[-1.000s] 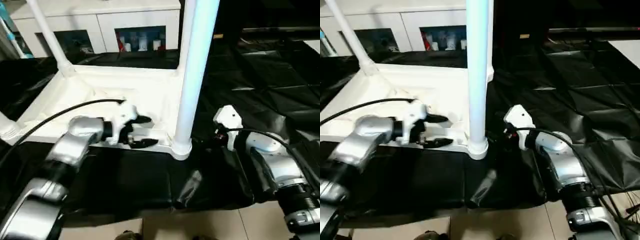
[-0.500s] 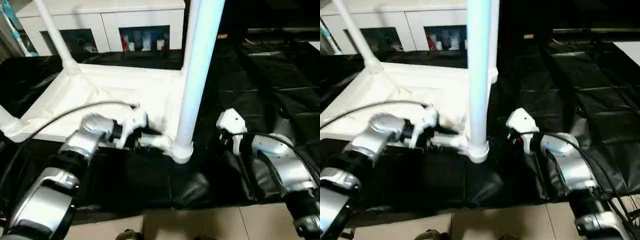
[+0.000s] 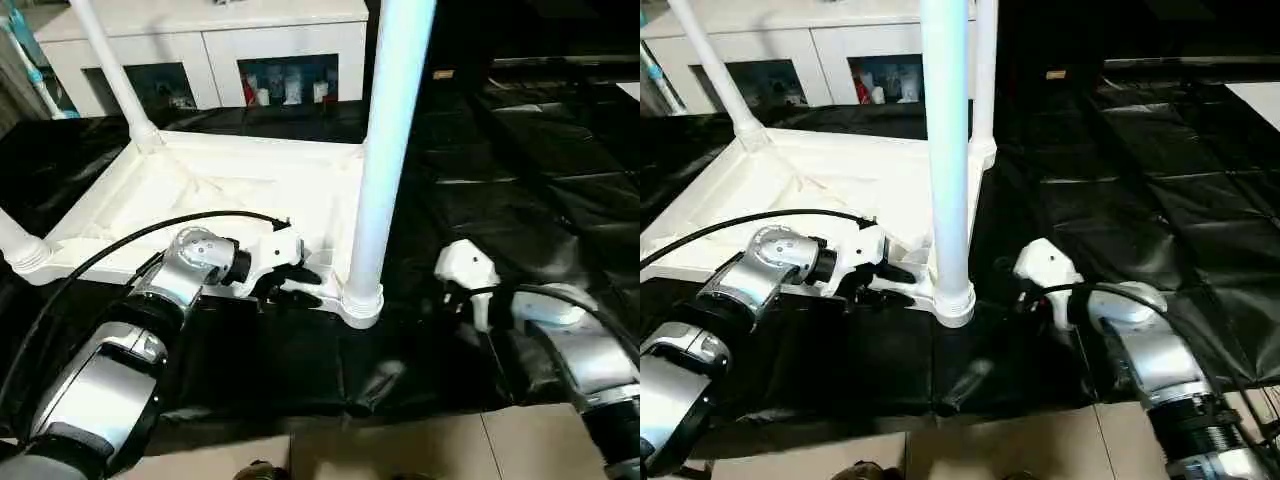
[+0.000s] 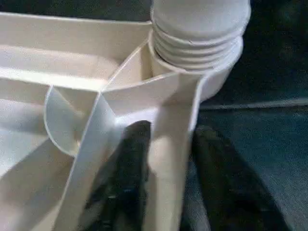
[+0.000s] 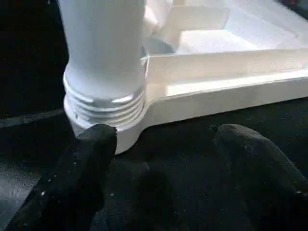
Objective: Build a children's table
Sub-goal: Rotate table base
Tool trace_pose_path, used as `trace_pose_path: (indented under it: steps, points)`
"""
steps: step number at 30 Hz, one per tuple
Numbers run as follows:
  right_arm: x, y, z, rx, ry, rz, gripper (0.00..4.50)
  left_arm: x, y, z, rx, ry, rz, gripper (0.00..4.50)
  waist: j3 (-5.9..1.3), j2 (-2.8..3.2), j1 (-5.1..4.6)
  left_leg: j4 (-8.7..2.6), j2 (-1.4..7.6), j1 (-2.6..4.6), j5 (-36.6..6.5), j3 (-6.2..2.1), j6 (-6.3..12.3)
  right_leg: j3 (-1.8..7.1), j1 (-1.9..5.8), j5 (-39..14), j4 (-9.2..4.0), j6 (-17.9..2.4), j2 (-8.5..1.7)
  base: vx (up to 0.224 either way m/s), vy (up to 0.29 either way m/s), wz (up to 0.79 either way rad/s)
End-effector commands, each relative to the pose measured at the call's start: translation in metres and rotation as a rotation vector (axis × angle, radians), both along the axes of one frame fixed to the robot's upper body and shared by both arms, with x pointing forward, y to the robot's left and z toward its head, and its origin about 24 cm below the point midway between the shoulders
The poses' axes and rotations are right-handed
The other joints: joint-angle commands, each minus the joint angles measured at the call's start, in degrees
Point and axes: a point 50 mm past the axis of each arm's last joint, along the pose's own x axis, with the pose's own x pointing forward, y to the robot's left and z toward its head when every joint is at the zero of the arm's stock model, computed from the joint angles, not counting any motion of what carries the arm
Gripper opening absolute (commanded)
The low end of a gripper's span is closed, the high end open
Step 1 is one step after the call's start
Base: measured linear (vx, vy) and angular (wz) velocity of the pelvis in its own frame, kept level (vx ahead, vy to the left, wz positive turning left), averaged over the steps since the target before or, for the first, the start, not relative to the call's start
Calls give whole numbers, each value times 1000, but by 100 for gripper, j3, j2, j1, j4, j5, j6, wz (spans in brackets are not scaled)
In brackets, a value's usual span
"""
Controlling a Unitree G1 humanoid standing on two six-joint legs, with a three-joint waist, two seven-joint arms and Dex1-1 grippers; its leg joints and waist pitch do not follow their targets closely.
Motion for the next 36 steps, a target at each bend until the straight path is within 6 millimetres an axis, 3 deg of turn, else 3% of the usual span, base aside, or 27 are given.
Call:
trace_pose_path:
  steps: [1, 8, 19, 24, 26, 28, 31, 32, 33, 36]
  points:
    - [1, -8, 4, 1, -7, -2, 382, 1, 10, 3, 63, 12, -16, 143, -479, -54, 19, -390, 215, 104, -1152, -131, 455, 165, 341, -557, -365, -1680, -293, 0, 0, 0]
    - [-1, -6, 5, -4, -4, 27, 382, 2, 13, 2, 73, 5, -13, 83, -528, -24, 43, -362, 219, 102, -1015, -128, 539, 152, 348, -201, -326, -1774, -296, 0, 0, 0]
    - [3, -3, 5, 8, -27, -7, 382, -3, 6, -12, 58, 18, 8, 1, -555, 21, 45, -352, 207, 83, -980, -137, 544, 144, 364, -245, -331, -1732, -306, 0, 0, 0]
    - [15, -8, 5, 15, -65, -136, 382, -4, -9, -22, -57, 39, 132, 0, -547, -62, 23, -349, 192, 75, -968, -119, 575, 139, 358, -555, -370, -1671, -302, 0, 0, 0]
    - [19, -9, 5, 14, -77, -178, 382, -4, -11, -25, -84, 53, 165, 0, -550, -34, 19, -343, 183, 79, -966, -119, 570, 137, 344, -772, -390, -1602, -304, 0, 0, 0]
    - [21, -9, 5, 25, -76, -205, 382, -5, -14, -27, -109, 65, 188, 0, -558, -76, 14, -345, 178, 67, -887, -125, 570, 139, 357, -850, -377, -1528, -298, 0, 0, 0]
    - [23, -9, 4, 33, -67, -229, 382, -5, -17, -29, -122, 79, 224, 0, -563, -84, 7, -333, 176, 68, -808, -115, 665, 134, 334, -798, -383, -1522, -288, 0, 0, 0]
    - [24, -9, 3, 28, -63, -246, 382, -7, -19, -31, -120, 73, 221, 0, -551, -129, 2, -337, 177, 68, -817, -105, 682, 136, 323, -837, -398, -1501, -280, 0, 0, 0]
    - [25, -8, 2, 26, -62, -250, 382, -9, -20, -31, -124, 69, 211, 0, -538, -97, 6, -347, 186, 66, -845, -116, 693, 134, 313, -999, -405, -1446, -292, 0, 0, 0]
    - [26, -5, 0, 25, -60, -242, 382, -14, -19, -32, -113, 33, 159, 0, -534, -115, -6, -359, 192, 67, -895, -119, 680, 140, 305, -1097, -422, -1360, -287, 0, 0, 0]
